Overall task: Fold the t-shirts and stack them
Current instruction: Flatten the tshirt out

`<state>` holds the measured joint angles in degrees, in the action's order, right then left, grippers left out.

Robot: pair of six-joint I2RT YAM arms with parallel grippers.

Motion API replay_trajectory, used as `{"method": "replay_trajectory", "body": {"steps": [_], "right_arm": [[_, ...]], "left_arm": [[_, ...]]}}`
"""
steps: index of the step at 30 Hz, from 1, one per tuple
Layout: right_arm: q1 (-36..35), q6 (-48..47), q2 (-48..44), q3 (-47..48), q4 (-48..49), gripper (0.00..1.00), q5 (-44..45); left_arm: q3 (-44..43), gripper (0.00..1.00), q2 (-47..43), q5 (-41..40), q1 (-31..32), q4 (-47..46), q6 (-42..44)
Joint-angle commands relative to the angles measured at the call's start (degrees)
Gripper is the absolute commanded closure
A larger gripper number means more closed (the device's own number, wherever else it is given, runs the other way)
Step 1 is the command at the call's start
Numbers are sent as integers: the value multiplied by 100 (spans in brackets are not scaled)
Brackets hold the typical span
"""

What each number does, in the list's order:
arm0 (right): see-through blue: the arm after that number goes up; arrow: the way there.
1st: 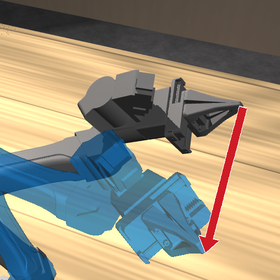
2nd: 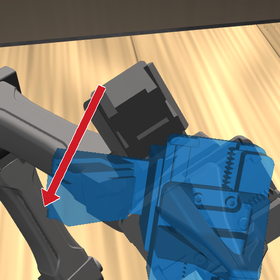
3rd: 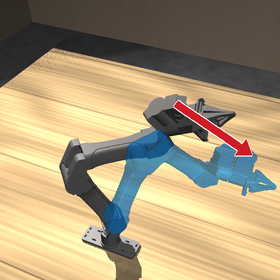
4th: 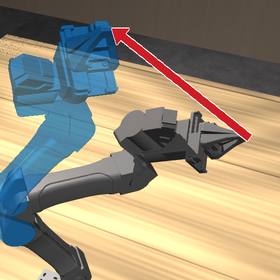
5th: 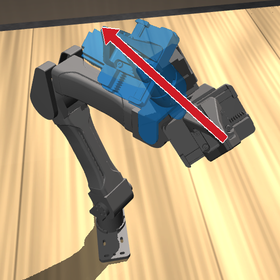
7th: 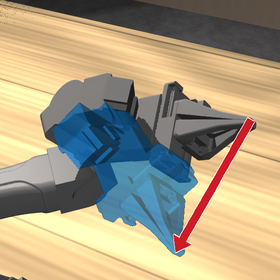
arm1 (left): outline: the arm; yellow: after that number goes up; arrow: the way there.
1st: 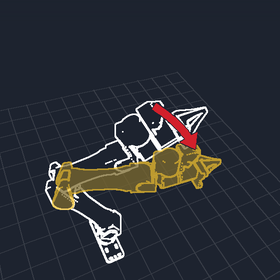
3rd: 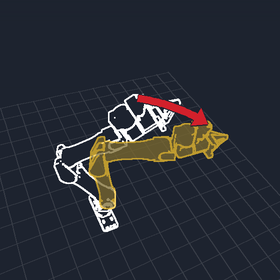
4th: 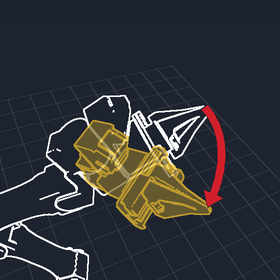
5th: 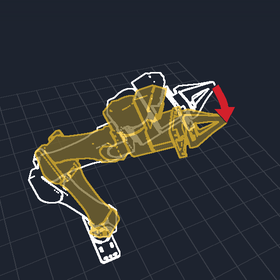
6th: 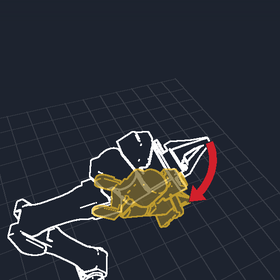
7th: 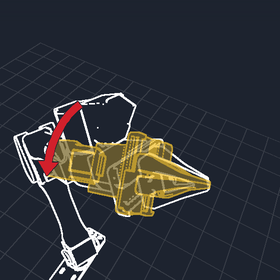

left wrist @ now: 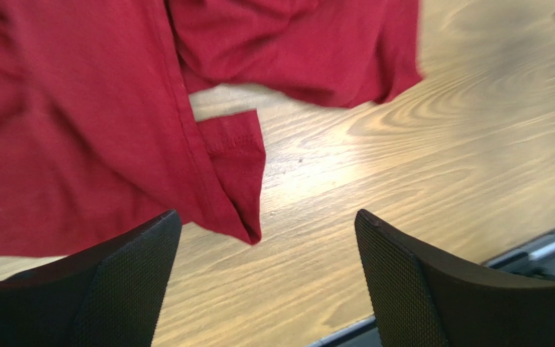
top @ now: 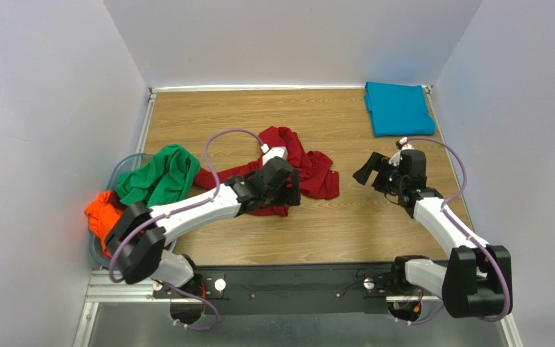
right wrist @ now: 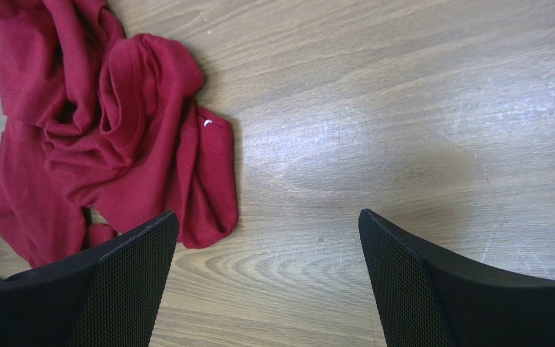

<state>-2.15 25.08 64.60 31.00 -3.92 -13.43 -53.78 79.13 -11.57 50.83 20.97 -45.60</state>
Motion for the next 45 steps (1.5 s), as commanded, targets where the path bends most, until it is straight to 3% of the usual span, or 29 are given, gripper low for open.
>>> {"method": "replay_trajectory", "body": {"steps": [1, 6, 9, 10, 15, 17, 18, 23, 27, 35, 36, 37, 39, 40, 41, 42, 45], "right_arm": [[-4, 41, 123, 178, -3, 0, -195], [-13, 58, 106, 126, 6, 0, -195], [-4, 120, 193, 81, 23, 0, -221], [-13, 111, 281, 55, 14, 0, -256], [-144, 216, 667, 64, 128, 0, -529], [-277, 252, 826, 125, 199, 0, -529], [-425, 330, 966, 134, 303, 0, -503], [-1267, 471, 1511, 493, 340, 0, -196], [-1937, 550, 2064, 801, 340, 6, 541], [-2544, 551, 2522, 1092, 340, 21, 1466], [-2571, 551, 2584, 1118, 322, 24, 1501], [-2597, 551, 2636, 1179, 270, 36, 1597], [-2667, 559, 2759, 1232, 182, 49, 1773], [-2685, 603, 2777, 1250, 86, 66, 1974], [-2694, 612, 2777, 1268, 59, 75, 2072], [-2694, 638, 2717, 1303, -20, 81, 2290], [-2711, 560, 2401, 1416, -248, 87, 2878]], "left_arm": [[87, 9, 488, 208, 50, -304, -72], [-9, 12, 1174, 463, 85, -743, 104], [-106, 19, 1499, 454, 85, -717, 148], [-124, 28, 1561, 411, 94, -665, 166], [-71, 47, 1711, -308, 103, -278, 8], [-54, 72, 1720, -468, 103, -146, -63], [-54, 100, 1702, -582, 94, -59, -106], [25, 100, 1194, -828, 94, -102, -326], [61, 100, 613, -1319, 85, 90, -501], [333, 100, -687, -1857, -134, 495, -809], [376, 100, -776, -1875, -195, 504, -810], [455, 100, -864, -1866, -309, 513, -818], [526, 100, -1126, -1840, -433, 496, -792], [561, 100, -1215, -1848, -486, 496, -792], [588, 100, -1364, -1857, -634, 496, -792], [579, 100, -1452, -1866, -723, 504, -783], [448, 100, -1725, -1953, -1127, 531, -653]]}}
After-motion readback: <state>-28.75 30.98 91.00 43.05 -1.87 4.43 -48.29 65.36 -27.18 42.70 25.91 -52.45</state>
